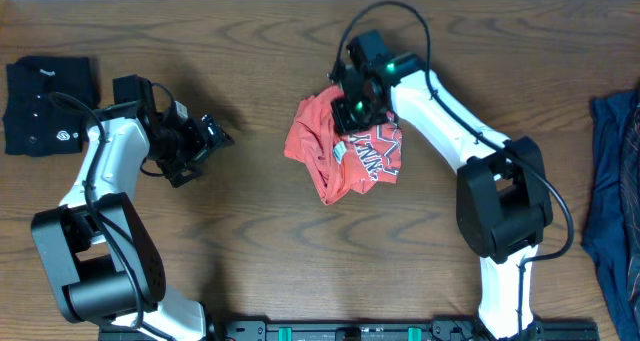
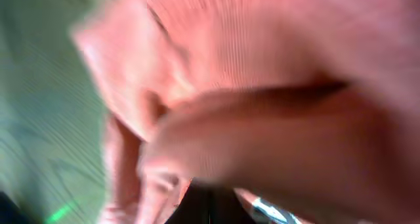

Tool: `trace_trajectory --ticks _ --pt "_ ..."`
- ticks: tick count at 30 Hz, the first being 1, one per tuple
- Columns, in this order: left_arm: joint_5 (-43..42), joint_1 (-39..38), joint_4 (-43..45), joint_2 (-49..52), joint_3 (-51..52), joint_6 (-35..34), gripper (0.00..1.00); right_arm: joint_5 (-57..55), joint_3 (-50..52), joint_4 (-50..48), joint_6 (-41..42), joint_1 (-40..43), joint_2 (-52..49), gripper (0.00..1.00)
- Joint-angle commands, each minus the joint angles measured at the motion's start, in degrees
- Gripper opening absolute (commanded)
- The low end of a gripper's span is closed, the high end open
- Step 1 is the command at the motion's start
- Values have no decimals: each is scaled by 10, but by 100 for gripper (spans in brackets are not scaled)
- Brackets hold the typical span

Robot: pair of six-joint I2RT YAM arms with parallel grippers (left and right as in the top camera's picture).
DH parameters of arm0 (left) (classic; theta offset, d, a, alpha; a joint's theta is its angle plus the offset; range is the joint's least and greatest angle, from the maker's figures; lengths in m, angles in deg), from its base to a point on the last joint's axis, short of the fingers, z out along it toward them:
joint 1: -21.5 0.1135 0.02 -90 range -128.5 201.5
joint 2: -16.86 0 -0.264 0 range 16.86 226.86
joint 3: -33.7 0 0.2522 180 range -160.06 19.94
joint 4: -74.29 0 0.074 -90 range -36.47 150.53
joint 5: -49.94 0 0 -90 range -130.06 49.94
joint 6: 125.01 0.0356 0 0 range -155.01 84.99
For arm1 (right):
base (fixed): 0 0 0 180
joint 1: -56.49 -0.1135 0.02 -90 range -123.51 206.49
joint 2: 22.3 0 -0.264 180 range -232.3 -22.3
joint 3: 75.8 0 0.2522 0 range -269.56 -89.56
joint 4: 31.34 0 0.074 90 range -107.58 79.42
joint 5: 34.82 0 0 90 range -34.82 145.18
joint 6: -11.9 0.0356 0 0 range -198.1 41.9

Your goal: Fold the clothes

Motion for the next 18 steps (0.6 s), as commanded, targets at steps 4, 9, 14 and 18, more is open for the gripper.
trace_trajectory --ticks 4,9,14,18 --pt "1 0 -2 -12 -2 12 98 13 -43 -5 -11 -10 10 1" --pt "1 0 -2 -12 -2 12 98 -26 -44 8 -19 -15 9 1" --pt "3 0 -6 -12 -2 14 98 -74 -44 54 -18 7 43 1" --pt "3 0 -7 -12 -2 16 98 -108 -41 150 -36 30 50 1"
